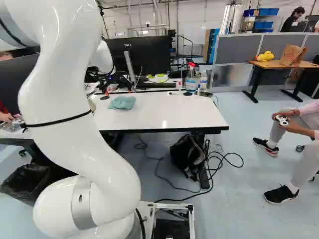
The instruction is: Clean the table with the green towel
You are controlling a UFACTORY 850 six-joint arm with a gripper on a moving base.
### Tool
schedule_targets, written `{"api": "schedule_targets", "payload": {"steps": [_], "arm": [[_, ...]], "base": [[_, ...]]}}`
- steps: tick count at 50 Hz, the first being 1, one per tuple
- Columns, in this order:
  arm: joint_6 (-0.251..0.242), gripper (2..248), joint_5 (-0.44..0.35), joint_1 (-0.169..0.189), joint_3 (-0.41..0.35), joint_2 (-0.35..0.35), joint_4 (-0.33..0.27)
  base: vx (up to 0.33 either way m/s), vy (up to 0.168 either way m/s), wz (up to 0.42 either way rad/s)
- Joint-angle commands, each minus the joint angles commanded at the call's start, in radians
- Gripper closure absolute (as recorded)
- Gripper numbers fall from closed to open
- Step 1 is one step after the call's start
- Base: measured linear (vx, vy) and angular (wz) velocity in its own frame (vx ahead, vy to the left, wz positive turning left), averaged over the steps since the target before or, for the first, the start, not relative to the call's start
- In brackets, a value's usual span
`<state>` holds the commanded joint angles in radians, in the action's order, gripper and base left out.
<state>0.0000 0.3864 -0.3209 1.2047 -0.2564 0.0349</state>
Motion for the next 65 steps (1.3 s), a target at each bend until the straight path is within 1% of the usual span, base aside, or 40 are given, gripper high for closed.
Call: {"api": "schedule_targets", "payload": {"steps": [53,58,65], "arm": [[0.0,3,0.0,0.024,-0.31,0.285,0.0],[0.0,3,0.0,0.028,-0.335,0.31,0.0],[0.0,3,0.0,0.03,-0.345,0.319,0.0]], "base": [[0.0,0.0,0.0],[0.0,0.0,0.0],[0.0,0.0,0.0]]}}
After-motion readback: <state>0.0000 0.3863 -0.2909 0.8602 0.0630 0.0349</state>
